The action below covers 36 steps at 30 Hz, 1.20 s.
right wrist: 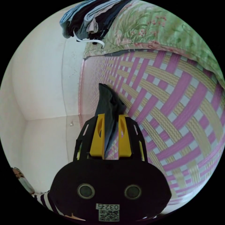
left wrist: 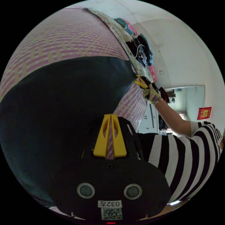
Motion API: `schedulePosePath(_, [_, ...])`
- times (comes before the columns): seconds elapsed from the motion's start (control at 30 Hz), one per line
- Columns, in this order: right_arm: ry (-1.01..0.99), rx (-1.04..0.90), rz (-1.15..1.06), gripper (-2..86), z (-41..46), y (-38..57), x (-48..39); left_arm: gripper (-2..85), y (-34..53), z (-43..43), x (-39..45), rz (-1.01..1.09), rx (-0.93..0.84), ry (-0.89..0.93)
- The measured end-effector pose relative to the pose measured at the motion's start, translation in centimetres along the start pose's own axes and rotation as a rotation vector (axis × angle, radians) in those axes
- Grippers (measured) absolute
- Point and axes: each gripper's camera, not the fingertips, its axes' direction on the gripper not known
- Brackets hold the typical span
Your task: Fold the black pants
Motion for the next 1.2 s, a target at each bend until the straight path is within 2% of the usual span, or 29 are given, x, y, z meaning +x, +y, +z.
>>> schedulePosePath(0.17, [-0.047,-0.058,-0.026,2.2,-0.8,0.2,-1.2,-0.9,-3.7,2.7,-0.4,-0.053,-0.013,0.018])
schedulePosePath(0.23, [-0.063,-0.092,-0.072,0.7,-2.0,0.9,-2.3,-0.9,-4.5,4.2,-0.3,-0.081,-0.044,-0.044])
schedulePosePath(0.33, [-0.017,-0.086,-0.138,0.0,-4.9,1.9,-4.1,-0.9,-5.7,6.0,0.2,-0.084,-0.071,-0.026])
schedulePosePath(0.43, [0.08,-0.044,-0.103,-0.2,-7.6,2.9,-4.2,-0.9,-7.9,9.5,2.9,0.008,-0.157,-0.029])
schedulePosePath(0.57, [0.11,-0.013,-0.07,-0.1,-9.4,4.4,-4.8,-0.9,-9.7,13.1,5.5,0.072,-0.261,-0.01])
schedulePosePath(0.7, [0.166,-0.015,-0.128,0.1,-9.6,7.4,-9.1,-0.9,-10.3,12.7,7.7,0.101,-0.107,0.056])
schedulePosePath(0.83, [0.236,0.028,-0.183,0.2,-10.1,11.3,-15.2,-0.9,-11.6,19.6,8.8,0.098,-0.288,0.024])
schedulePosePath(0.97, [0.355,0.067,-0.278,0.3,-10.7,16.0,-21.6,-0.9,-10.4,19.8,11.3,0.157,-0.2,0.061])
schedulePosePath(1.1, [0.504,0.042,-0.366,0.5,-8.6,20.8,-26.8,-0.9,-5.4,17.6,11.9,0.13,-0.061,0.119])
schedulePosePath(1.2, [0.542,0.005,-0.513,0.6,-5.0,24.9,-33.1,-0.9,-0.1,15.6,11.9,0.08,0.051,0.097])
